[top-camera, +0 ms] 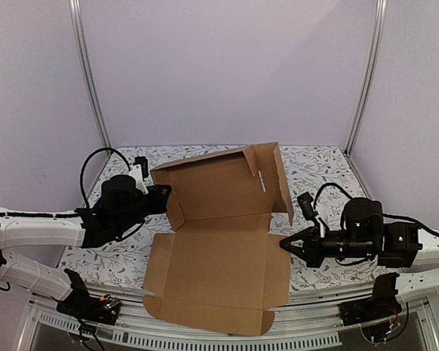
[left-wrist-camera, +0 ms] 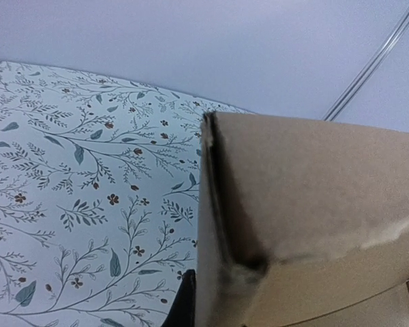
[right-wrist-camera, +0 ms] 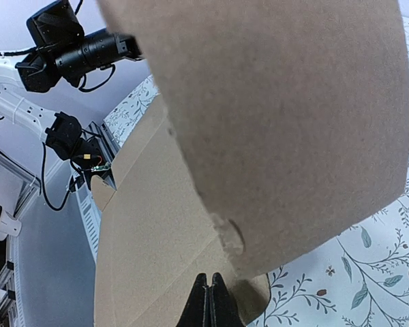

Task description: Fold the paper box

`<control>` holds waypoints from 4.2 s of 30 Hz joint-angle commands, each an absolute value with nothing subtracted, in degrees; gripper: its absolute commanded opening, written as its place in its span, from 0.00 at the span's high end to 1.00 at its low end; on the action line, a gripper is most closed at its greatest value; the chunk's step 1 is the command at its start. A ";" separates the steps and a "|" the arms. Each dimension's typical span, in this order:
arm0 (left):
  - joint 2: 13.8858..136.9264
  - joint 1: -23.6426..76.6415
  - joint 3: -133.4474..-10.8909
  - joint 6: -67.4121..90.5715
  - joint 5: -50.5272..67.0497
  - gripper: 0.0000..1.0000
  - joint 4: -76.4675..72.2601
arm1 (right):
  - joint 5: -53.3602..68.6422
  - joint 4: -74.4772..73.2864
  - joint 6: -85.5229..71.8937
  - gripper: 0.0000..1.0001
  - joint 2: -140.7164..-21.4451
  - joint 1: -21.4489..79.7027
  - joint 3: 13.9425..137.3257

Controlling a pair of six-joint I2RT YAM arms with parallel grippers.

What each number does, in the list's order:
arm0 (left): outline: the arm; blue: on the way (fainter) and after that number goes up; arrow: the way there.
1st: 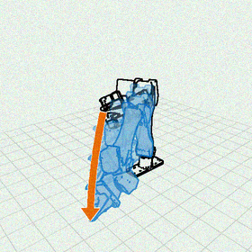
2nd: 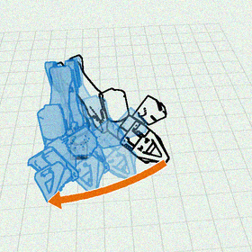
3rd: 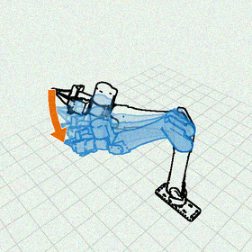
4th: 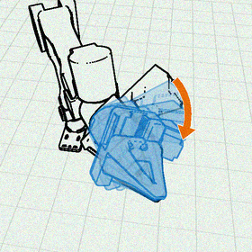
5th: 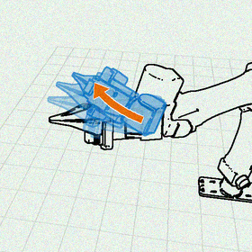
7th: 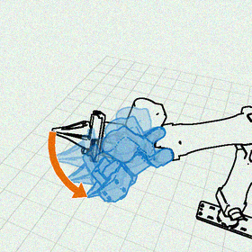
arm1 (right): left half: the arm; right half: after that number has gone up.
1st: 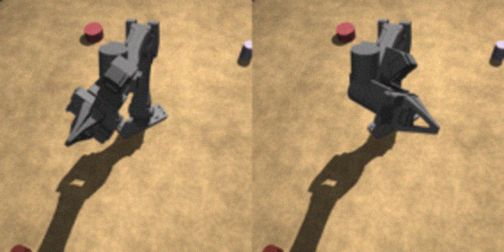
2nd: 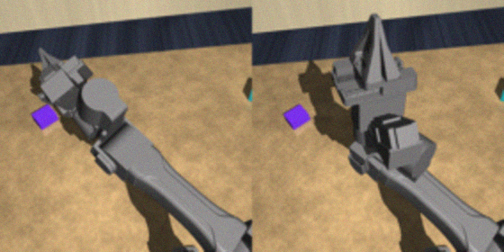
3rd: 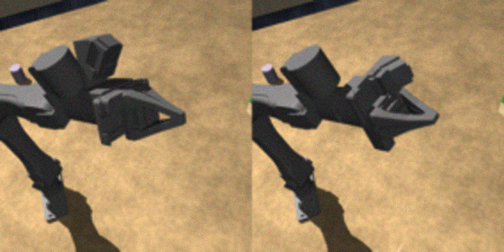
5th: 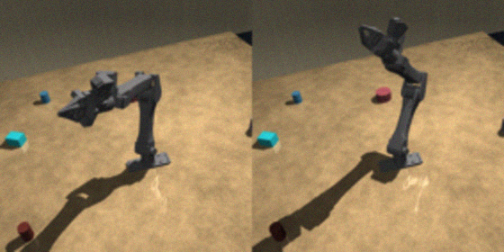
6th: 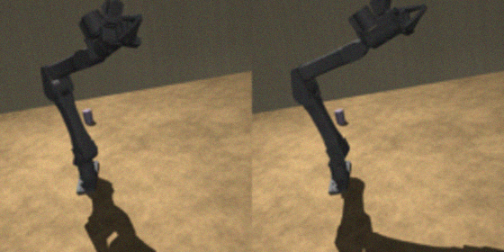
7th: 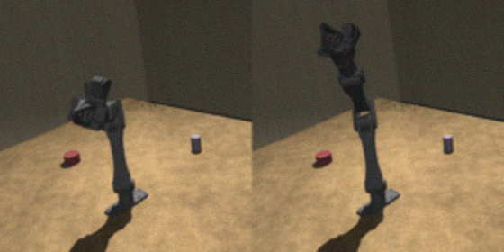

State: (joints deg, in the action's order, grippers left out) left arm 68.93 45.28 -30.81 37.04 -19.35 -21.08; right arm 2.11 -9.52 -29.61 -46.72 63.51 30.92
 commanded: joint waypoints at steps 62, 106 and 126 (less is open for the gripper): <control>67.80 43.33 -27.98 34.12 -6.70 1.00 -29.70 | -2.73 -37.63 -3.29 0.49 -49.60 60.23 64.17; 68.29 46.94 -35.02 34.30 -23.00 1.00 -10.78 | -13.30 -21.45 -10.33 0.51 -78.88 62.70 67.37; 70.87 50.39 -39.39 34.65 -30.54 1.00 -4.64 | -31.70 -15.82 -16.64 0.61 -86.05 64.05 67.41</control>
State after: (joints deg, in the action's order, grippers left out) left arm 70.52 48.58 -36.82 34.50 -30.06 -4.99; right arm -26.85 -17.67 -15.44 -84.47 63.48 66.06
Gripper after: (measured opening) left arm 0.025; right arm 0.427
